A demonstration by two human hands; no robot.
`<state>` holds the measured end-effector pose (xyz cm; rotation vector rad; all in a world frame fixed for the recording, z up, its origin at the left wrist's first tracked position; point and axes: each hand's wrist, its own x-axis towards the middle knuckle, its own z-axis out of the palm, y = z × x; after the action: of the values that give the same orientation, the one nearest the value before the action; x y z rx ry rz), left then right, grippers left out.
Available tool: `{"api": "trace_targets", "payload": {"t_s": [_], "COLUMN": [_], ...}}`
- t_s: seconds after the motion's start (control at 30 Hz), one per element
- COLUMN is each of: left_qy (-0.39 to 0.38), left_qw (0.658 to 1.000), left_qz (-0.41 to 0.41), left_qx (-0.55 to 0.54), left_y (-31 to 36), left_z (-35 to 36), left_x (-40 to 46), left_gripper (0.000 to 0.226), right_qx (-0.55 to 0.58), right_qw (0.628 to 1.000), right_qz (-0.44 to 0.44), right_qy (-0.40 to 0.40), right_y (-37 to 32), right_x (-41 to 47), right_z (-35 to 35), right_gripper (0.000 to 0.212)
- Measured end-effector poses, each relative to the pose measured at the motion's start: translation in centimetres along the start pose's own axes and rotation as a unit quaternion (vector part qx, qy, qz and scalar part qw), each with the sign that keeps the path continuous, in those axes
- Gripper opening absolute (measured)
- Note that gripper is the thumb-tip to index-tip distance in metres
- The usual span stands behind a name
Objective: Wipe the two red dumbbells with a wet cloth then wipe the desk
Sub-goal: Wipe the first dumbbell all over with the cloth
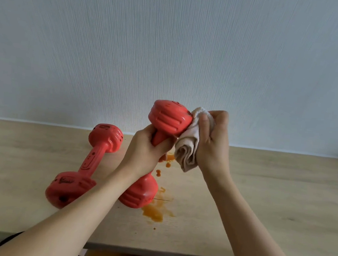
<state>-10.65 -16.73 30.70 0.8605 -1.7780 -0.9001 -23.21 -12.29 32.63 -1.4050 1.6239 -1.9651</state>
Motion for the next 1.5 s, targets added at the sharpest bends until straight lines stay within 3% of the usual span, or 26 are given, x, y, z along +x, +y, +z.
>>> {"api": "trace_targets", "payload": {"t_s": [0.17,0.3,0.37,0.47,0.57,0.63,0.7,0.73,0.87,1.03,1.13,1.3,1.4,1.5], "left_qy": [-0.033,-0.067,-0.077,-0.079,-0.099,-0.103,-0.076,-0.053,0.018,-0.018,-0.034,-0.001,0.01,0.016], "left_qw": [0.999,0.996,0.994,0.99,0.984,0.981,0.982,0.985,0.995,0.999,0.999,0.999,0.994,0.989], "left_qz": [0.006,0.033,0.027,-0.003,-0.044,-0.072,-0.085,-0.086,-0.077,-0.023,0.009,0.004,0.034,0.07], "left_qx": [-0.02,-0.053,-0.076,-0.113,-0.139,-0.147,-0.151,-0.143,-0.061,-0.032,0.001,0.035,0.099,0.132], "left_y": [-0.6,-0.7,-0.7,-0.8,-1.3,-1.3,-0.8,-0.4,-0.2,-0.7,-0.7,-0.9,-1.0,-1.2], "left_z": [-0.1,-0.4,-0.6,-1.0,-1.8,-1.9,-1.5,-1.3,-0.7,-0.5,-0.2,-0.2,0.2,0.5], "left_x": [0.2,0.1,0.0,0.0,0.1,0.2,0.2,0.3,0.5,0.3,0.2,0.3,-0.1,-0.6], "left_gripper": [0.017,0.022,0.026,0.021,0.031,0.03,0.014,0.009,0.024,0.035,0.032,0.022,0.025,0.033], "right_qx": [0.075,0.037,0.007,-0.01,0.021,0.021,-0.014,-0.042,-0.109,-0.102,-0.066,0.043,0.021,-0.09], "right_qw": [0.993,0.991,0.993,0.995,0.996,0.999,1.0,0.998,0.979,0.993,0.998,0.995,0.995,0.98], "right_qz": [0.07,0.093,0.087,0.104,0.072,0.027,-0.019,-0.049,-0.173,-0.046,-0.006,-0.077,-0.1,-0.179], "right_qy": [-0.06,-0.092,-0.08,0.002,0.049,0.023,-0.017,-0.026,-0.026,-0.03,0.017,0.053,0.021,-0.02], "right_y": [1.3,2.0,2.3,2.6,1.6,0.4,-0.4,-0.8,-1.0,0.3,0.0,-2.6,-3.7,-4.1], "right_x": [1.1,1.3,1.4,2.1,2.1,1.2,-0.1,-0.8,-2.0,-0.1,1.0,0.3,-0.7,-1.3], "right_z": [-0.5,-0.7,-0.8,-1.4,-2.5,-2.4,-1.6,-1.1,0.1,-0.5,-1.9,-3.8,-2.7,-1.8], "right_gripper": [0.015,0.007,0.003,0.01,0.009,0.005,0.004,0.006,0.01,0.008,0.004,0.006,0.007,0.011]}}
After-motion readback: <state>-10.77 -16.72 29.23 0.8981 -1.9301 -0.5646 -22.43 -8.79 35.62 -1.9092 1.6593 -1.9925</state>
